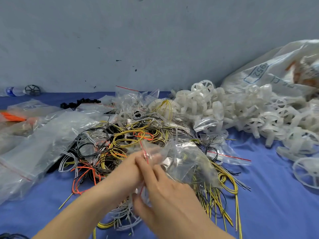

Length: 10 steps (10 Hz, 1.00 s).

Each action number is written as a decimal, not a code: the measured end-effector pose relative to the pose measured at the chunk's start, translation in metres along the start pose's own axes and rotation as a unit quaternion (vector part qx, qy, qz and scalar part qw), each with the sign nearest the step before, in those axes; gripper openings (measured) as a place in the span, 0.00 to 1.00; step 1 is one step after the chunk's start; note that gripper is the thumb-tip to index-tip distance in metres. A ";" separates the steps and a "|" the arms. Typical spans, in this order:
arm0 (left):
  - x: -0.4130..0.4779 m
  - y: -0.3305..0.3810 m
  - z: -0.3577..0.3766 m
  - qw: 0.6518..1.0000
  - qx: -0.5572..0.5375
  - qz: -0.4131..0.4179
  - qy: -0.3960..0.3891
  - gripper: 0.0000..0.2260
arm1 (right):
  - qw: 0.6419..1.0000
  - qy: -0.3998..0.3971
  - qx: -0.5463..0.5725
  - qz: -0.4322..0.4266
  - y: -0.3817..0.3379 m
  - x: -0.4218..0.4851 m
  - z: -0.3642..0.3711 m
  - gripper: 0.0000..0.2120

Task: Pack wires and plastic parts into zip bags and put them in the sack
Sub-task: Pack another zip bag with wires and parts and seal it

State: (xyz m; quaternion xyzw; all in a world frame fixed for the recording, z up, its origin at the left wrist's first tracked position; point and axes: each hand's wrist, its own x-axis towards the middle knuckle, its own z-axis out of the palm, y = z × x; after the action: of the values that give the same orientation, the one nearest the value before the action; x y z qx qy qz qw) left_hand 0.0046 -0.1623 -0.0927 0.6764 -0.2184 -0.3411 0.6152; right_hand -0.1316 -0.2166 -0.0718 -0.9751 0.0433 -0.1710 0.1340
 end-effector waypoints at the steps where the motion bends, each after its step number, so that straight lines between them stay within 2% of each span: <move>1: -0.003 0.001 -0.003 0.991 -0.119 -0.042 -0.043 0.14 | 0.987 0.070 0.145 -0.015 0.018 0.004 -0.012 0.27; 2: -0.005 -0.004 -0.002 0.988 -0.106 -0.041 -0.102 0.14 | 0.951 0.187 0.231 0.081 0.067 0.015 -0.026 0.14; 3: -0.012 -0.003 0.008 0.992 -0.097 -0.044 -0.071 0.18 | 0.938 0.194 0.142 0.251 0.123 0.016 -0.032 0.12; 4: -0.016 0.005 0.015 0.992 -0.096 -0.063 -0.056 0.11 | 0.924 0.065 0.109 0.361 0.155 0.010 -0.016 0.16; 5: -0.019 0.010 0.019 0.995 -0.055 -0.064 -0.056 0.16 | 0.923 0.061 0.132 0.356 0.162 0.011 -0.002 0.16; 6: -0.022 0.010 0.021 0.996 -0.022 -0.053 -0.066 0.13 | 0.915 0.070 0.168 0.360 0.166 0.014 0.006 0.19; 7: -0.022 0.007 0.021 0.996 0.045 -0.051 -0.061 0.21 | 0.898 0.115 0.233 0.356 0.174 0.015 -0.002 0.15; 8: -0.020 0.002 0.019 0.993 0.084 -0.059 -0.059 0.20 | 0.906 0.179 0.160 0.347 0.182 0.007 -0.021 0.14; 9: -0.015 -0.001 0.016 0.984 0.161 -0.034 -0.074 0.24 | 0.914 0.207 -0.020 0.347 0.176 -0.006 -0.034 0.16; 10: -0.016 0.001 0.018 0.975 0.209 -0.004 -0.080 0.20 | 0.943 0.216 0.031 0.251 0.143 -0.003 -0.035 0.13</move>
State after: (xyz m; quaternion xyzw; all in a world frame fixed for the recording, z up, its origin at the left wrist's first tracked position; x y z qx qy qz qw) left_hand -0.0190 -0.1631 -0.0893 0.7610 -0.3311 -0.3435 0.4396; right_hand -0.1519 -0.3620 -0.0802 -0.8679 0.3087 -0.3393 0.1906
